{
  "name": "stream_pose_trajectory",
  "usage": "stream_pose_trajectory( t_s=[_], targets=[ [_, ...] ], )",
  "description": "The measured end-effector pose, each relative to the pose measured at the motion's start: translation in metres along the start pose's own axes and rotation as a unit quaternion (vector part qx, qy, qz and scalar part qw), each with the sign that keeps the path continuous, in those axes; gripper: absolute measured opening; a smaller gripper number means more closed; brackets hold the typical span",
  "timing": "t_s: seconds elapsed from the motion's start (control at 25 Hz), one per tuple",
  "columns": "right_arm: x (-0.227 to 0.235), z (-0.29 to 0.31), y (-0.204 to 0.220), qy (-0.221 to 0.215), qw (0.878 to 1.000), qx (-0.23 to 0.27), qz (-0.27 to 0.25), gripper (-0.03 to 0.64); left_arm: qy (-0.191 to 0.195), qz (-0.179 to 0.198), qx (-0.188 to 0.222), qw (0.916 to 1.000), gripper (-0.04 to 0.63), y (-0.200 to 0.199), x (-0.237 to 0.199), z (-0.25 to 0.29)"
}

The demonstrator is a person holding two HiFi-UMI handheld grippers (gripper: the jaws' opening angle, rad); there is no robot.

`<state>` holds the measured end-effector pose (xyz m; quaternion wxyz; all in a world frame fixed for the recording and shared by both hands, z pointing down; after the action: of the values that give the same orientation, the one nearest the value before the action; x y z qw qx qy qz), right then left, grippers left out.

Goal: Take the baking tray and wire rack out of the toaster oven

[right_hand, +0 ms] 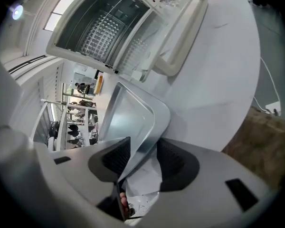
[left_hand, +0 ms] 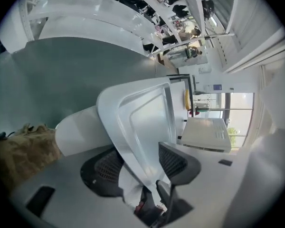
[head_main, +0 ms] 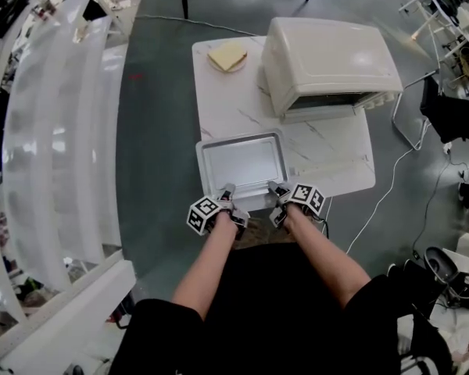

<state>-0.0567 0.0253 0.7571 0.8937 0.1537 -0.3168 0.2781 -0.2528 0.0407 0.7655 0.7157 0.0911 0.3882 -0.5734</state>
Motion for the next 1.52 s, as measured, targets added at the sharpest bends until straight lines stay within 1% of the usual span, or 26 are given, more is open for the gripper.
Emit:
stream_pose_trajectory(
  t_s=[0.04, 0.08, 0.12, 0.16, 0.2, 0.24, 0.28, 0.32, 0.48, 0.56, 0.6, 0.68, 0.76, 0.84, 0.96, 1.08, 1.16, 1.24, 1.28, 1.36, 1.44, 1.52],
  targets=[
    [0.001, 0.0, 0.002, 0.005, 1.0, -0.004, 0.001, 0.186, -0.006, 0.018, -0.01, 0.9998, 0.228, 0.001, 0.002, 0.0],
    [0.001, 0.0, 0.004, 0.008, 1.0, -0.009, 0.002, 0.184, -0.011, 0.045, -0.023, 0.9987, 0.236, 0.002, 0.003, 0.001],
    [0.001, 0.001, 0.005, 0.009, 1.0, -0.014, 0.005, 0.179, -0.017, 0.082, -0.04, 0.9957, 0.242, 0.004, 0.005, 0.001],
    [0.001, 0.001, 0.007, 0.009, 1.0, -0.017, 0.007, 0.179, -0.022, 0.126, -0.059, 0.99, 0.247, 0.007, 0.005, 0.0],
    [0.001, 0.001, 0.008, 0.01, 1.0, -0.02, 0.009, 0.178, -0.029, 0.167, -0.079, 0.9824, 0.247, 0.011, 0.004, -0.002],
    [0.001, 0.0, 0.008, 0.011, 1.0, -0.023, 0.008, 0.173, -0.035, 0.198, -0.096, 0.9749, 0.247, 0.014, 0.002, -0.004],
    [0.0, 0.0, 0.008, 0.013, 1.0, -0.026, 0.006, 0.173, -0.039, 0.217, -0.11, 0.9692, 0.249, 0.015, 0.0, -0.006],
    [0.0, 0.0, 0.009, 0.015, 0.999, -0.028, 0.004, 0.173, -0.042, 0.227, -0.12, 0.9655, 0.247, 0.016, -0.002, -0.007],
    [0.003, 0.001, 0.011, 0.017, 1.0, -0.026, 0.006, 0.172, -0.058, 0.249, -0.143, 0.9561, 0.247, 0.017, -0.01, -0.012],
    [0.004, 0.0, 0.011, 0.014, 1.0, -0.024, 0.007, 0.167, -0.059, 0.255, -0.146, 0.9539, 0.247, 0.018, -0.013, -0.014],
    [0.005, 0.0, 0.01, 0.012, 1.0, -0.025, 0.007, 0.169, -0.057, 0.253, -0.144, 0.955, 0.247, 0.018, -0.014, -0.015],
    [0.004, -0.001, 0.011, 0.011, 0.999, -0.03, -0.001, 0.17, -0.05, 0.236, -0.134, 0.961, 0.247, 0.016, -0.016, -0.019],
    [0.005, -0.004, 0.012, 0.019, 0.999, -0.037, -0.015, 0.175, -0.043, 0.218, -0.12, 0.9676, 0.247, 0.013, -0.018, -0.023],
    [0.008, -0.008, 0.014, 0.029, 0.998, -0.041, -0.034, 0.179, -0.036, 0.206, -0.107, 0.972, 0.247, 0.011, -0.021, -0.028],
    [0.013, -0.016, 0.013, 0.03, 0.997, -0.047, -0.054, 0.184, -0.028, 0.206, -0.094, 0.9738, 0.247, 0.009, -0.026, -0.033],
    [0.009, -0.025, 0.009, 0.019, 0.996, -0.047, -0.08, 0.185, -0.011, 0.212, -0.081, 0.9739, 0.247, 0.009, -0.019, -0.041],
    [0.003, -0.036, 0.004, 0.013, 0.991, -0.044, -0.123, 0.187, 0.007, 0.211, -0.072, 0.9747, 0.247, 0.012, -0.011, -0.051],
    [-0.004, -0.052, 0.001, 0.007, 0.984, -0.036, -0.176, 0.189, 0.028, 0.212, -0.069, 0.9744, 0.247, 0.019, -0.001, -0.064],
    [-0.008, -0.061, -0.002, 0.003, 0.98, -0.029, -0.198, 0.189, 0.039, 0.218, -0.069, 0.9727, 0.247, 0.023, 0.005, -0.07],
    [-0.019, -0.082, -0.01, -0.005, 0.973, -0.001, -0.232, 0.189, 0.062, 0.244, -0.067, 0.9655, 0.247, 0.032, 0.02, -0.081],
    [-0.035, -0.106, -0.023, -0.014, 0.964, 0.047, -0.261, 0.187, 0.091, 0.278, -0.067, 0.9539, 0.247, 0.04, 0.038, -0.089],
    [-0.052, -0.132, -0.037, -0.025, 0.952, 0.096, -0.29, 0.187, 0.125, 0.316, -0.069, 0.938, 0.247, 0.05, 0.06, -0.094]
  ],
)
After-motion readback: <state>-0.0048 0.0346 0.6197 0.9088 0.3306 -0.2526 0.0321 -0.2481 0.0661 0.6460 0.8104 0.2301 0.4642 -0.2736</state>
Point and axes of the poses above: the fingertips, and each gripper's own axes: z forward along the fingers, x to its right, y out of its underside, the point moved 2 cm from there along -z, backward along the fingers, and after that the axes turned 10 degrees about -z, right-handed, at the moved point
